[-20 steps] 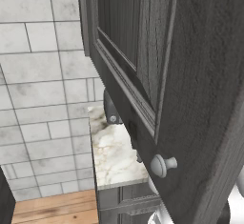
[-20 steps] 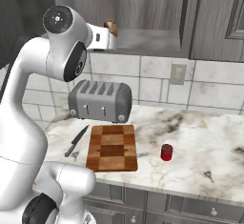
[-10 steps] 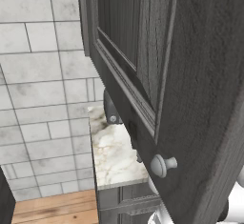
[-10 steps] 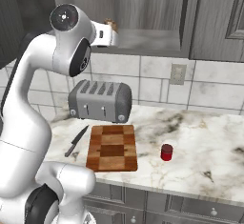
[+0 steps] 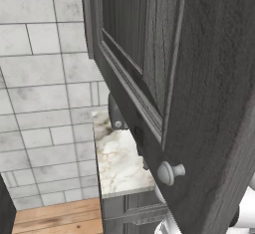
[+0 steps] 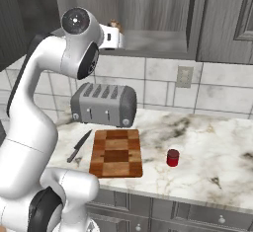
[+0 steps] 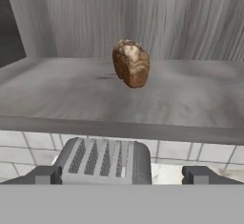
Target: Pick the bread, place it on the cutting board, pick the jam, place it on the counter, and close the cabinet.
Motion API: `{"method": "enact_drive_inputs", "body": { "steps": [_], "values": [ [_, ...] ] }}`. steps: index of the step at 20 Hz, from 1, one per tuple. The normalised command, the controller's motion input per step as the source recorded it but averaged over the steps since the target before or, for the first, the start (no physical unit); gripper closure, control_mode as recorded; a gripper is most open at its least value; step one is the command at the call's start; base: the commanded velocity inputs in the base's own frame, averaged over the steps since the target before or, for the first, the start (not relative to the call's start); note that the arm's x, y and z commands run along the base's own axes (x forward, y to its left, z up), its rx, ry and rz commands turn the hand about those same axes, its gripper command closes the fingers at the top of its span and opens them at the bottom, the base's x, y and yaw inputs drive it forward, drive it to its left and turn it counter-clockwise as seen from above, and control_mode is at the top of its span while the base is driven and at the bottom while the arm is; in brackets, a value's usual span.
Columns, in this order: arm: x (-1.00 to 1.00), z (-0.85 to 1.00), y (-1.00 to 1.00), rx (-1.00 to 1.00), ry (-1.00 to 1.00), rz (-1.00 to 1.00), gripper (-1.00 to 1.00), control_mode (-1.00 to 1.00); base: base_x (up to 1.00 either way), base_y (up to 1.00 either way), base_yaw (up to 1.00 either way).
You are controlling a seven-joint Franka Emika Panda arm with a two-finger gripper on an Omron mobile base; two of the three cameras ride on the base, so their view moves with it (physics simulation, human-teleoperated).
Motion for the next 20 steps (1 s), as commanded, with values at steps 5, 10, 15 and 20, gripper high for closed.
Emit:
{"method": "enact_drive_inputs", "body": {
  "steps": [5, 10, 15, 20],
  "values": [
    [0.18, 0.0, 0.0, 0.0, 0.0, 0.01, -1.0, -1.0, 0.0, 0.0, 0.0],
    [0.31, -0.01, 0.0, 0.0, 0.0, 0.0, -1.0, -1.0, 0.0, 0.0, 0.0],
    [0.38, 0.0, 0.0, 0.0, 0.0, 0.0, -1.0, -1.0, 0.0, 0.0, 0.0],
    [0.38, 0.0, -0.01, 0.0, 0.0, 0.0, -1.0, -1.0, 0.0, 0.0, 0.0]
  ]
}}
